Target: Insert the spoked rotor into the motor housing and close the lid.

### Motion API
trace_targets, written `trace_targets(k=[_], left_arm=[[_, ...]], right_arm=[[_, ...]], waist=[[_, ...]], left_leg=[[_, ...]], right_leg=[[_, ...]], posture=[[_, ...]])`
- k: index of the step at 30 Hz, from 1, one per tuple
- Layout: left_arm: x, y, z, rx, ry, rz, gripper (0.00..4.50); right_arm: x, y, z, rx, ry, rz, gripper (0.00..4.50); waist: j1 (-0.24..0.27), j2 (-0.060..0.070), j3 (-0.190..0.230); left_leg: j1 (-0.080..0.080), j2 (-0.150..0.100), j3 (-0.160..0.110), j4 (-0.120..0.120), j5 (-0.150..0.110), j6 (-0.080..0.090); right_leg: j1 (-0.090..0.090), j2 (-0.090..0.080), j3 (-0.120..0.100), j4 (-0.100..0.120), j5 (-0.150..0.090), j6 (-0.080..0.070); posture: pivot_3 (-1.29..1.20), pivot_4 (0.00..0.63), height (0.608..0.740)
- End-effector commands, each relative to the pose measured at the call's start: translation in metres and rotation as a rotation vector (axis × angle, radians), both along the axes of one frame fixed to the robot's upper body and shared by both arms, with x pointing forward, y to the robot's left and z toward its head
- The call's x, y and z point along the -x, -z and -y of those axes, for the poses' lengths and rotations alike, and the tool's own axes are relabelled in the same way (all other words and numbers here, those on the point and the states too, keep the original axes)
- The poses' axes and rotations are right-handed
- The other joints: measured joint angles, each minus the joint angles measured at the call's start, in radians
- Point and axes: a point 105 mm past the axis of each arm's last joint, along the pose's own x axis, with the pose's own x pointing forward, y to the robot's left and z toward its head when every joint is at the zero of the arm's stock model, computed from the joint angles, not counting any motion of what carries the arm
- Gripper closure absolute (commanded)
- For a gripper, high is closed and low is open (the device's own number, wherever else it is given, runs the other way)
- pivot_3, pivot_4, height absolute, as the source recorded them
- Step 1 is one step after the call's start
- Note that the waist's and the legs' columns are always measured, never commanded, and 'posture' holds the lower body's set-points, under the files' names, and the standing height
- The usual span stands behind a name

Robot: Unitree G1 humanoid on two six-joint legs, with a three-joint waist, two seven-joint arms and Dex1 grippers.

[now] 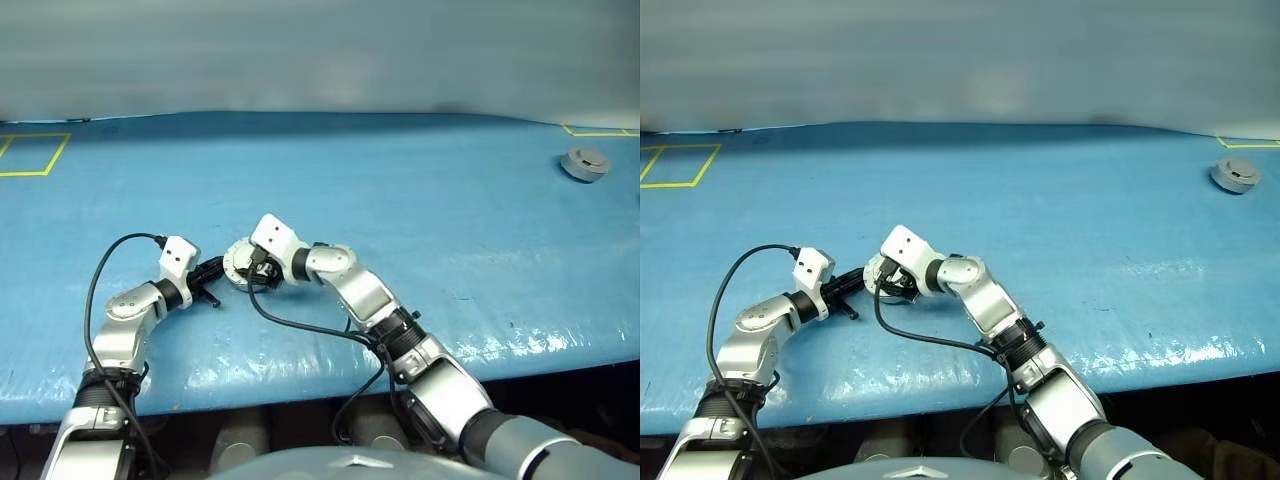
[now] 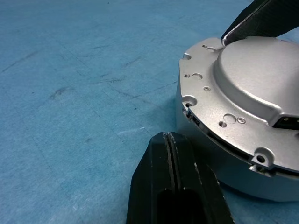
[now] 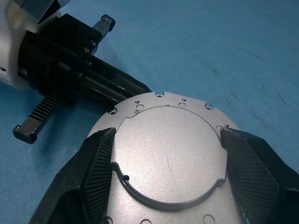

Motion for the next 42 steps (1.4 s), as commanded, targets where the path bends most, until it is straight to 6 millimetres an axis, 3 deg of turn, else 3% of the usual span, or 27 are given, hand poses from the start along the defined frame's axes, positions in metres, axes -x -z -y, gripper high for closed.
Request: trace_targets(k=[1, 11, 20, 32, 39, 42], left_arm=[[0.001, -0.005, 0.011, 0.01, 0.052, 0.026, 4.45], [0.002, -0.005, 0.01, 0.006, 0.055, 0.024, 4.45], [0.003, -0.005, 0.01, 0.006, 0.057, 0.023, 4.45], [0.005, -0.009, 0.008, 0.015, 0.048, 0.031, 4.45], [0.025, -0.013, -0.013, -0.127, -0.027, -0.011, 4.45], [0.029, -0.035, -0.027, -0.011, -0.142, -0.017, 4.45]], right_arm=[[0.012, 0.022, -0.002, 0.078, -0.06, -0.044, 1.25], [0.009, 0.026, 0.005, 0.101, -0.068, -0.042, 1.25], [-0.003, 0.046, 0.021, 0.245, 0.047, -0.089, 1.25], [0.0, 0.051, 0.026, 0.229, 0.077, -0.161, 1.25], [0.004, 0.052, 0.026, 0.201, 0.082, -0.171, 1.25], [0.006, 0.051, 0.026, 0.192, 0.082, -0.173, 1.25]], waist=[[0.001, 0.0, 0.0], [0.003, 0.0, 0.0], [0.004, 0.001, 0.0], [0.007, 0.004, -0.007], [0.005, 0.005, -0.008], [0.005, 0.005, -0.008]], left_leg=[[0.0, 0.0, 0.0, 0.0, 0.0, 0.0], [0.0, -0.001, 0.0, 0.0, 0.0, 0.0], [0.002, 0.0, 0.0, 0.0, 0.0, 0.0], [0.006, -0.001, 0.0, 0.001, 0.0, 0.0], [0.005, 0.0, -0.001, 0.0, 0.0, 0.0], [0.005, 0.0, -0.001, -0.001, 0.0, 0.0]], right_leg=[[0.0, 0.0, 0.0, 0.0, 0.0, 0.0], [0.0, -0.001, 0.0, 0.0, 0.0, 0.0], [0.002, -0.001, 0.0, 0.001, -0.001, -0.001], [0.003, -0.002, 0.0, 0.001, -0.003, -0.005], [0.003, -0.002, 0.001, 0.001, -0.003, -0.005], [0.001, -0.003, 0.001, 0.0, -0.003, -0.005]], posture=[[0.0, 0.15, 0.74], [0.0, 0.15, 0.74], [0.0, 0.15, 0.74], [0.0, 0.15, 0.74], [0.0, 0.15, 0.74], [0.0, 0.15, 0.74]])
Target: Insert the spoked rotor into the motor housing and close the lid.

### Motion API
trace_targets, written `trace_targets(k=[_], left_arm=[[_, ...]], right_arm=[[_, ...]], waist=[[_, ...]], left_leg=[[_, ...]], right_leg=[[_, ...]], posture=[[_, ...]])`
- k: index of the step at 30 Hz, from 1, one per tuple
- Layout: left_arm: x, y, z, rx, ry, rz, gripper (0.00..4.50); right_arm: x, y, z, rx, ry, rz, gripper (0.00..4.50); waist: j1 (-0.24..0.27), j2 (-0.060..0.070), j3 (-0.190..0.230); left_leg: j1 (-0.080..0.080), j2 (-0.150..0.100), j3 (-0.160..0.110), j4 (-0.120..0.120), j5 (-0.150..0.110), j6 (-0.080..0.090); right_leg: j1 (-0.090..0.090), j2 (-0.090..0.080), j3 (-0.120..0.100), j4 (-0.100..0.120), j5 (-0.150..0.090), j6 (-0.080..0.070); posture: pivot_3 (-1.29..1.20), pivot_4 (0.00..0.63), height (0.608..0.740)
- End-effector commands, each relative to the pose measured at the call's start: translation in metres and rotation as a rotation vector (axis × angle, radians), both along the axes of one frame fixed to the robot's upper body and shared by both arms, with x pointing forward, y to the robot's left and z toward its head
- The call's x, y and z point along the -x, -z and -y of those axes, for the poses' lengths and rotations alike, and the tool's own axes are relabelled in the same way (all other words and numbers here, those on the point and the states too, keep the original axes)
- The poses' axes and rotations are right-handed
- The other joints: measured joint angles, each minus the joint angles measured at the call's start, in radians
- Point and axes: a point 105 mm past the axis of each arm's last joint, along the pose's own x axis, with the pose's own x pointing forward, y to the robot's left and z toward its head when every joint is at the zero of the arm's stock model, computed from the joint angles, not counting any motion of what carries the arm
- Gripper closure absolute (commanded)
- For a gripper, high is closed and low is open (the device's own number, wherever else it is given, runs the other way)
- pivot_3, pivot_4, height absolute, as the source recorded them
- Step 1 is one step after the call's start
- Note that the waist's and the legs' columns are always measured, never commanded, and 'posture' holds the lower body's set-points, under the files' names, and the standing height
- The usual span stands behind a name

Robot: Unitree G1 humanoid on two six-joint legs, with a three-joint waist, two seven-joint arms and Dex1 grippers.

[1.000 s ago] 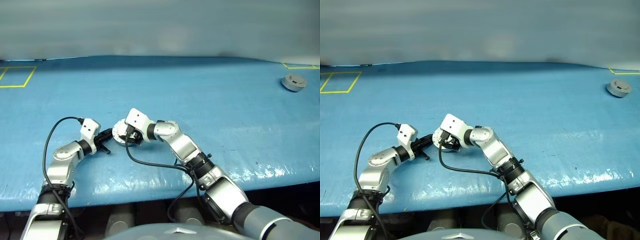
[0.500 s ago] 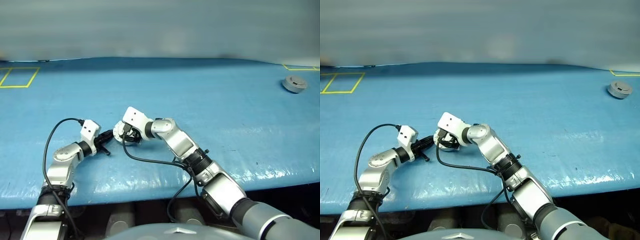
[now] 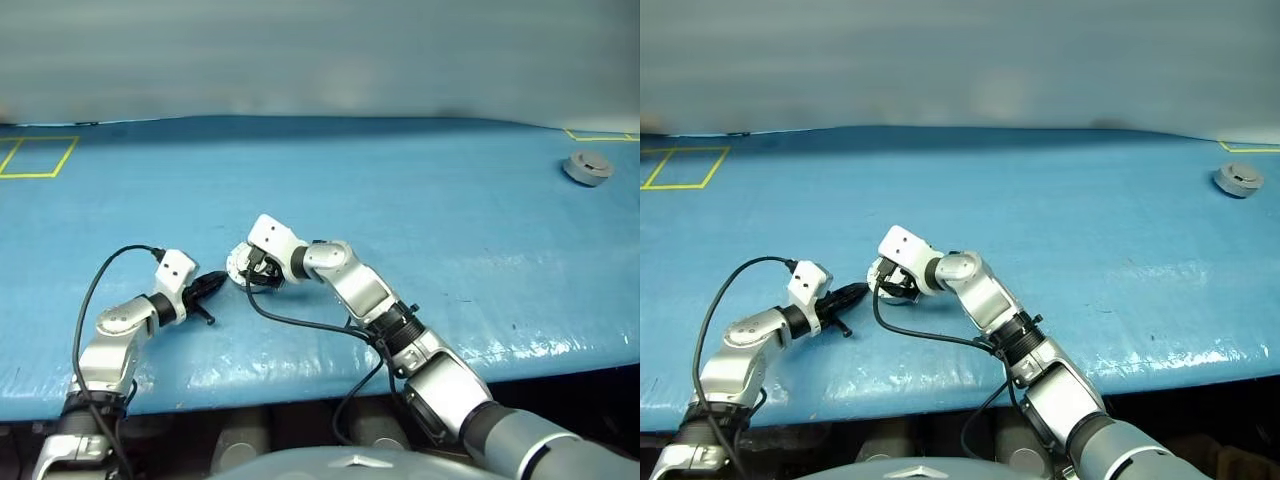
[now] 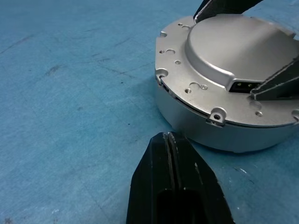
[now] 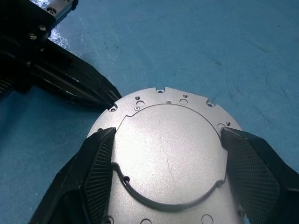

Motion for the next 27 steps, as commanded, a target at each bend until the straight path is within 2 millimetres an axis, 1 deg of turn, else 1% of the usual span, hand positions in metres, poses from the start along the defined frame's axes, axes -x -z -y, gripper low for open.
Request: trace_targets(k=[1, 3, 5, 8, 9, 11, 13, 16, 19, 22, 27], left_arm=[[-0.003, -0.042, -0.015, 0.136, -0.136, 0.062, 4.45], [-0.006, -0.055, -0.019, 0.236, -0.201, 0.063, 4.45], [-0.009, -0.064, -0.015, 0.372, -0.239, 0.033, 4.45], [-0.013, -0.078, 0.002, 0.584, -0.193, -0.009, 4.45], [-0.014, -0.079, 0.009, 0.62, -0.165, -0.031, 4.45], [-0.019, -0.078, 0.021, 0.646, -0.133, -0.073, 4.45], [-0.024, -0.076, 0.028, 0.675, -0.123, -0.104, 4.45], [-0.034, -0.064, 0.035, 0.659, -0.148, -0.155, 4.45], [-0.039, -0.053, 0.041, 0.615, -0.16, -0.199, 4.45], [-0.041, -0.041, 0.04, 0.569, -0.183, -0.228, 4.45], [-0.039, -0.028, 0.036, 0.506, -0.21, -0.265, 4.45]], right_arm=[[0.008, 0.044, 0.019, 0.114, 0.057, -0.141, 1.25], [0.009, 0.044, 0.019, 0.108, 0.056, -0.142, 1.25], [0.009, 0.044, 0.018, 0.106, 0.053, -0.142, 1.25], [0.01, 0.044, 0.017, 0.104, 0.049, -0.141, 1.25], [0.01, 0.044, 0.016, 0.104, 0.047, -0.141, 1.25], [0.01, 0.043, 0.015, 0.102, 0.044, -0.14, 1.25], [0.01, 0.043, 0.015, 0.101, 0.042, -0.139, 1.25], [0.01, 0.043, 0.014, 0.101, 0.039, -0.136, 1.25], [0.01, 0.042, 0.013, 0.098, 0.037, -0.133, 1.25], [0.009, 0.041, 0.013, 0.097, 0.04, -0.132, 1.25], [0.009, 0.043, 0.015, 0.1, 0.046, -0.134, 1.25]], waist=[[0.001, 0.0, 0.0], [0.001, 0.0, 0.0], [0.001, 0.0, 0.0], [0.0, -0.001, -0.001], [0.0, -0.002, -0.001], [0.0, -0.002, -0.001], [0.0, -0.002, -0.001], [0.0, -0.002, -0.001], [-0.002, -0.002, -0.001], [-0.003, -0.002, -0.001], [-0.002, -0.002, -0.001]], left_leg=[[0.0, 0.001, 0.0, 0.0, 0.0, 0.0], [0.0, 0.001, -0.002, 0.0, 0.0, 0.0], [0.0, 0.0, -0.002, 0.0, 0.0, 0.0], [0.001, -0.001, -0.002, 0.001, 0.0, 0.0], [0.001, -0.002, -0.002, 0.001, 0.0, 0.0], [0.0, -0.002, -0.002, 0.001, 0.0, 0.0], [0.0, -0.002, -0.001, 0.001, 0.0, 0.0], [0.0, -0.002, -0.001, 0.001, 0.0, 0.0], [-0.001, -0.002, -0.001, 0.0, 0.0, 0.0], [-0.001, -0.002, 0.0, 0.0, 0.0, 0.0], [-0.001, -0.002, -0.001, 0.0, 0.0, 0.0]], right_leg=[[-0.001, 0.0, 0.0, 0.0, 0.0, 0.0], [-0.002, 0.0, -0.002, -0.001, 0.0, 0.0], [-0.001, -0.001, -0.002, -0.002, 0.0, 0.001], [0.001, 0.0, -0.002, -0.004, 0.001, 0.003], [0.002, 0.0, -0.002, -0.004, 0.002, 0.003], [0.003, 0.001, -0.001, -0.005, 0.002, 0.004], [0.004, 0.001, -0.001, -0.004, 0.002, 0.004], [0.004, 0.002, -0.001, -0.004, 0.002, 0.003], [0.004, 0.002, -0.001, -0.004, 0.002, 0.003], [0.003, 0.002, 0.0, -0.004, 0.002, 0.003], [0.003, 0.002, 0.0, -0.004, 0.001, 0.002]], posture=[[0.0, 0.15, 0.74], [0.0, 0.15, 0.74], [0.0, 0.15, 0.74], [0.0, 0.15, 0.74], [0.0, 0.15, 0.74], [0.0, 0.15, 0.74], [0.0, 0.15, 0.74], [0.0, 0.15, 0.74], [0.0, 0.15, 0.74], [0.0, 0.15, 0.74], [0.0, 0.15, 0.74]])
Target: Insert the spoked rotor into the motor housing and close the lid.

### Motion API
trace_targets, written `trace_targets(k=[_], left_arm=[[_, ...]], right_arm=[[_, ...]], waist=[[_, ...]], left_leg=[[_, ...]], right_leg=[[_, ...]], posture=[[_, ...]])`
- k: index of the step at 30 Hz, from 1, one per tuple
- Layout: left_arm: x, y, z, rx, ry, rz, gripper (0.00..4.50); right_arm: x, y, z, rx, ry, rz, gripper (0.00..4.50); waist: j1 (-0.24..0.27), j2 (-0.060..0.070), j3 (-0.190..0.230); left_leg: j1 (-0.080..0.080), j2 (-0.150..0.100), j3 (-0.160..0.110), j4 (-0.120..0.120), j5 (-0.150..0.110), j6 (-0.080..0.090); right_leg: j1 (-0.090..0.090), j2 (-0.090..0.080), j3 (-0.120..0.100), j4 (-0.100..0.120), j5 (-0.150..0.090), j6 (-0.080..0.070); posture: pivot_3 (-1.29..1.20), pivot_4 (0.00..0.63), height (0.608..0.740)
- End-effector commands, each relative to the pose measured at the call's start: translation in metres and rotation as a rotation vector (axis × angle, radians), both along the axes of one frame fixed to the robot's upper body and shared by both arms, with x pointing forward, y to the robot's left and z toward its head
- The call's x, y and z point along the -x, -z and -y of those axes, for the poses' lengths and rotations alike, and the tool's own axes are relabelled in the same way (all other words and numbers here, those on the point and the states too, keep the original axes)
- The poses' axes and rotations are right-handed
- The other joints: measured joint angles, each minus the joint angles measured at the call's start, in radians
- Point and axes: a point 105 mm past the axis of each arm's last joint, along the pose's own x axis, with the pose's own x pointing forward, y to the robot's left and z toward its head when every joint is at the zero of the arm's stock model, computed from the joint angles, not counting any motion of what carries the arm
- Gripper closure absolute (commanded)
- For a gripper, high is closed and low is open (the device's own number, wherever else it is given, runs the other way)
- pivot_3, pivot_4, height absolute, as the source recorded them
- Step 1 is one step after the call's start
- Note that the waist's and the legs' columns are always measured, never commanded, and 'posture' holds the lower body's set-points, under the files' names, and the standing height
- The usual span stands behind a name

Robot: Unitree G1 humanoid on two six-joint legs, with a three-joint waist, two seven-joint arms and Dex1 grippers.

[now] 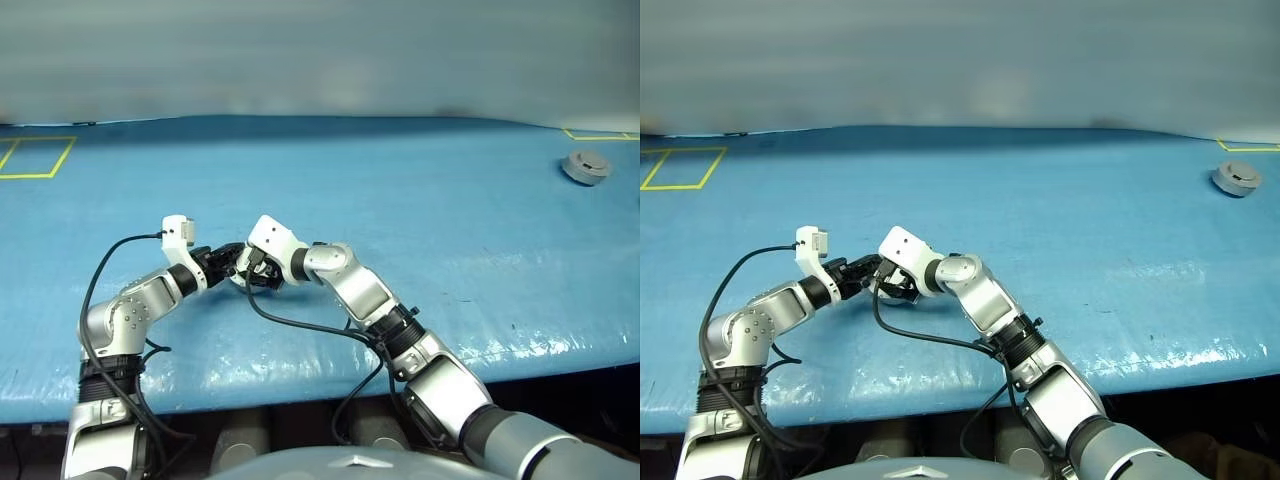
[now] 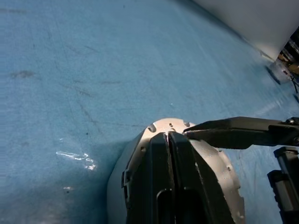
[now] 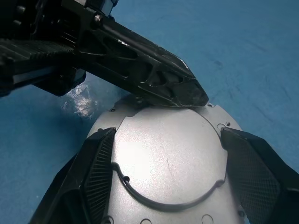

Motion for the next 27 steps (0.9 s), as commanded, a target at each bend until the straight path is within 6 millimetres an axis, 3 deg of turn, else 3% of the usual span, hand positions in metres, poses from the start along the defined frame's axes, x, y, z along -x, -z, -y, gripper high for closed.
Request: trace_targets(k=[1, 13, 23, 27], left_arm=[[0.001, 0.007, -0.003, -0.064, 0.001, -0.027, 4.45], [0.024, 0.023, 0.004, -0.177, 0.169, -0.107, 4.45], [0.026, 0.026, 0.005, -0.212, 0.205, -0.102, 4.45], [0.025, 0.027, 0.007, -0.226, 0.216, -0.099, 4.5]], right_arm=[[0.008, 0.043, 0.016, 0.114, 0.039, -0.131, 1.25], [0.011, 0.044, 0.017, 0.11, 0.045, -0.142, 1.25], [0.014, 0.046, 0.02, 0.097, 0.032, -0.14, 1.25], [0.014, 0.04, 0.022, 0.062, 0.041, -0.149, 0.01]], waist=[[0.0, 0.0, 0.0], [0.001, 0.002, -0.002], [0.004, 0.006, -0.007], [0.005, 0.008, -0.009]], left_leg=[[0.0, 0.0, 0.0, 0.0, 0.0, 0.0], [0.002, 0.0, 0.0, -0.001, -0.001, -0.001], [0.002, -0.001, 0.0, -0.001, -0.002, -0.004], [0.002, -0.002, -0.001, 0.0, -0.003, -0.004]], right_leg=[[0.0, 0.0, 0.0, 0.0, 0.0, 0.0], [-0.002, -0.001, 0.0, -0.001, -0.001, -0.001], [-0.001, -0.003, 0.0, -0.002, -0.002, 0.001], [-0.001, -0.003, 0.0, -0.002, -0.003, 0.001]], posture=[[0.0, 0.15, 0.74], [0.0, 0.15, 0.74], [0.0, 0.15, 0.74], [0.0, 0.15, 0.74]])
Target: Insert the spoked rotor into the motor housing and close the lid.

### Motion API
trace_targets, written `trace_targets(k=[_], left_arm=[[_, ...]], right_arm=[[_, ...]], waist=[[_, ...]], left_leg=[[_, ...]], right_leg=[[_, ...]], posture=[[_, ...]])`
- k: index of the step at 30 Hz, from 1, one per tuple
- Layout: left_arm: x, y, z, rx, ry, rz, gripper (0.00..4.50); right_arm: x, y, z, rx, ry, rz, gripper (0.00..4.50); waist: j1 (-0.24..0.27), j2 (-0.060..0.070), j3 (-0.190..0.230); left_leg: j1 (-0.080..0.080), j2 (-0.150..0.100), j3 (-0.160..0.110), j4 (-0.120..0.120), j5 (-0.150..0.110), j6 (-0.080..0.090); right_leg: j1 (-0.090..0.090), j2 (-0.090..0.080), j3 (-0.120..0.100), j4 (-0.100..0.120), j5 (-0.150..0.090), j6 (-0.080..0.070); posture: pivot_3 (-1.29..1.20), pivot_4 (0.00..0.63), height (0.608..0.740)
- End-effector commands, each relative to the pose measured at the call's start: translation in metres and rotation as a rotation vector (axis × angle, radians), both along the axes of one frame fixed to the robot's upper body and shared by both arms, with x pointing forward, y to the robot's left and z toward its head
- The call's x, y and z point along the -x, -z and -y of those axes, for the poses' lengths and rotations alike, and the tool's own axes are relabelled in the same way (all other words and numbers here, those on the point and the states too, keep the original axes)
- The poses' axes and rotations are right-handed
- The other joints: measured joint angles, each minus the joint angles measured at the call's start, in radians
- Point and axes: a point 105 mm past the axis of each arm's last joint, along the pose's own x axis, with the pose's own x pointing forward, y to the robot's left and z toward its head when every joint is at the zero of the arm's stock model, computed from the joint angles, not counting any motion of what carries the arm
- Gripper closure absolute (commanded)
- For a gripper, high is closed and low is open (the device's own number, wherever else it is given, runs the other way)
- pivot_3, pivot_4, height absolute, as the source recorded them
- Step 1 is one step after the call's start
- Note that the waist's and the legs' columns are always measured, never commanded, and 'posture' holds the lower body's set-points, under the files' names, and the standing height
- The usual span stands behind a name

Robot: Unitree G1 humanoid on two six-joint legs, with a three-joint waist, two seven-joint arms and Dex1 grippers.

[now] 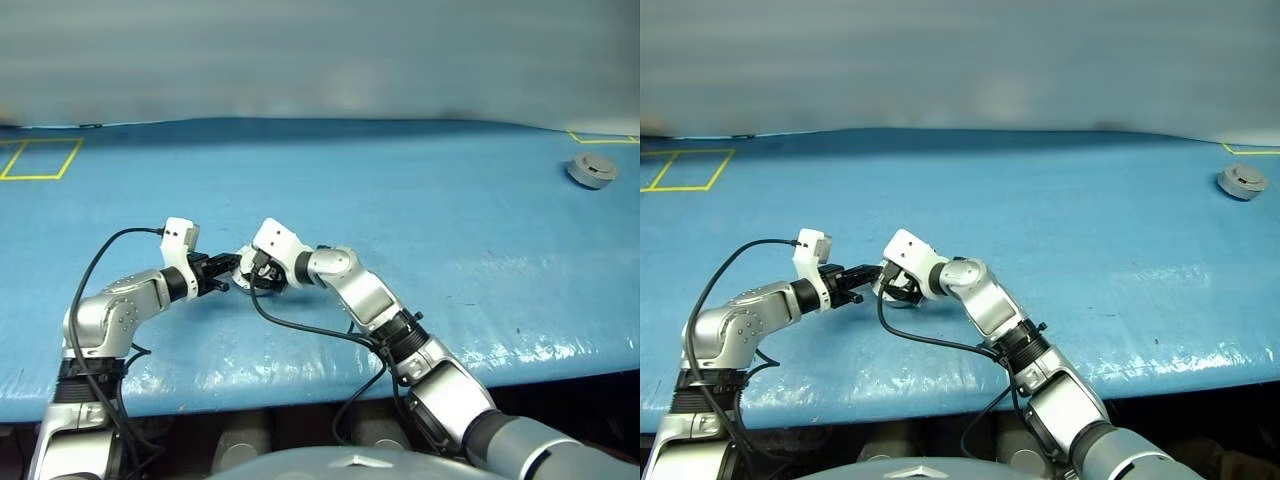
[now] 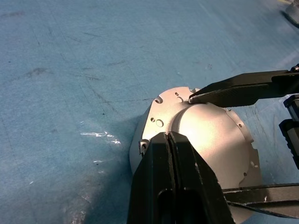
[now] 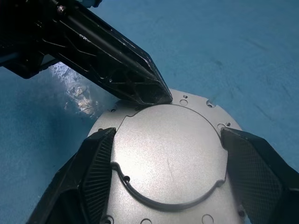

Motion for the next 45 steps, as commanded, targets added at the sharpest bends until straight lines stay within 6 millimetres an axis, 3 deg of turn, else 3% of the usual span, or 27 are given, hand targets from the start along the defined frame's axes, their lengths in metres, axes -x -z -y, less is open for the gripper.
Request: trace_targets(k=[1, 15, 23, 28, 34, 45], left_arm=[[0.009, 0.024, 0.008, -0.031, 0.041, -0.095, 4.5], [0.006, 0.025, 0.007, -0.041, 0.054, -0.079, 4.5], [0.006, 0.024, 0.007, -0.048, 0.07, -0.067, 4.5], [0.006, 0.023, 0.007, -0.048, 0.072, -0.063, 4.5], [0.006, 0.022, 0.008, -0.05, 0.078, -0.057, 4.5], [0.005, 0.021, 0.007, -0.054, 0.078, -0.053, 4.5]], right_arm=[[0.009, 0.032, 0.016, 0.065, 0.039, -0.124, 0.01], [0.016, -0.007, 0.049, -0.108, 0.151, -0.13, 0.01], [0.036, -0.032, 0.072, -0.354, 0.224, -0.365, 0.01], [0.038, -0.022, 0.082, -0.506, 0.398, -0.575, 0.01], [0.036, -0.011, 0.069, -0.662, 0.523, -0.763, 0.01], [0.035, -0.028, 0.031, -0.864, 0.441, -0.96, 0.01]], waist=[[0.001, 0.0, 0.0], [0.007, 0.0, 0.0], [0.015, -0.001, 0.004], [0.016, -0.002, 0.004], [0.014, -0.001, 0.006], [0.014, 0.0, 0.007]], left_leg=[[0.0, 0.0, 0.0, 0.0, 0.0, 0.0], [-0.002, -0.005, -0.004, 0.0, -0.001, -0.001], [-0.008, -0.005, -0.004, 0.0, -0.001, -0.001], [-0.008, -0.005, -0.005, 0.0, -0.001, -0.001], [-0.009, -0.006, -0.004, 0.001, -0.001, -0.001], [-0.011, -0.006, -0.005, -0.001, -0.001, 0.0]], right_leg=[[0.0, 0.0, 0.0, 0.0, 0.0, 0.0], [0.0, -0.004, 0.0, 0.0, -0.004, 0.005], [0.0, -0.004, 0.0, 0.0, -0.004, 0.005], [0.0, -0.003, -0.001, 0.0, -0.004, 0.005], [-0.001, -0.004, 0.0, 0.0, -0.004, 0.006], [-0.002, -0.004, 0.0, 0.0, -0.004, 0.006]], posture=[[0.0, 0.15, 0.74], [0.0, 0.15, 0.74], [0.0, 0.15, 0.74], [0.0, 0.15, 0.74], [0.0, 0.15, 0.74], [0.0, 0.15, 0.74]])
